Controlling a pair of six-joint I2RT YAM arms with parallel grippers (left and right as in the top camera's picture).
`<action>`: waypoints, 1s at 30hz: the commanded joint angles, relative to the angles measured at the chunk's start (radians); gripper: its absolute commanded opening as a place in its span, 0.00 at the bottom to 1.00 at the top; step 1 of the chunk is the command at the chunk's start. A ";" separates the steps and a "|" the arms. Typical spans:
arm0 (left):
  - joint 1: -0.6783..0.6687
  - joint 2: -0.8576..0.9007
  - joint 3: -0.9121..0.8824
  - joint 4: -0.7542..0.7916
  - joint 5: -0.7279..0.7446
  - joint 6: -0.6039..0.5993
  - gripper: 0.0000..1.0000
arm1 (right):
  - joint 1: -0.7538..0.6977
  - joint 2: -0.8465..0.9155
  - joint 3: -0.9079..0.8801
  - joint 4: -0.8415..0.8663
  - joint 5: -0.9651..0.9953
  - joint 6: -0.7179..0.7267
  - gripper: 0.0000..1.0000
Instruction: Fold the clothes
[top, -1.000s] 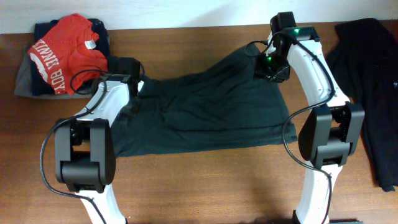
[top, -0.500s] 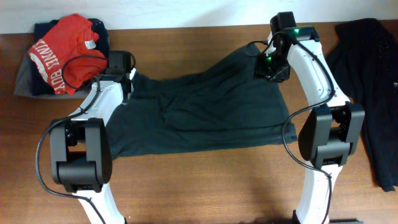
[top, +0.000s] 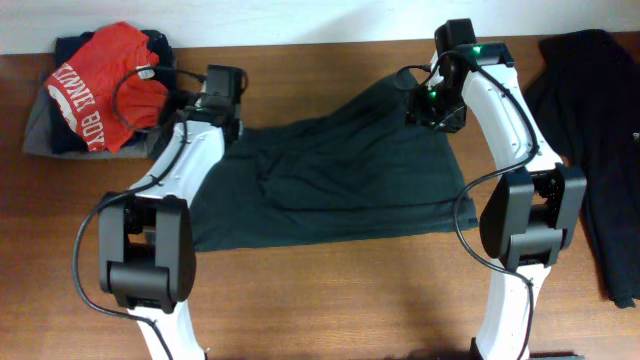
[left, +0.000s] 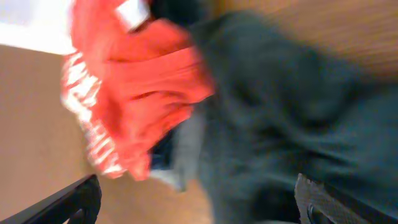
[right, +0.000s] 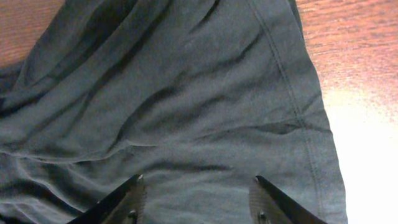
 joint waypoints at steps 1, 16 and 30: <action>-0.009 -0.025 0.014 -0.044 0.280 -0.055 0.99 | 0.003 0.003 -0.004 0.002 0.011 0.005 0.59; 0.200 -0.009 0.014 -0.070 0.838 -0.431 0.89 | 0.003 0.003 -0.004 0.008 0.011 0.005 0.60; 0.218 0.018 0.014 -0.027 0.850 -0.548 0.80 | 0.003 0.003 -0.004 0.000 0.011 0.004 0.60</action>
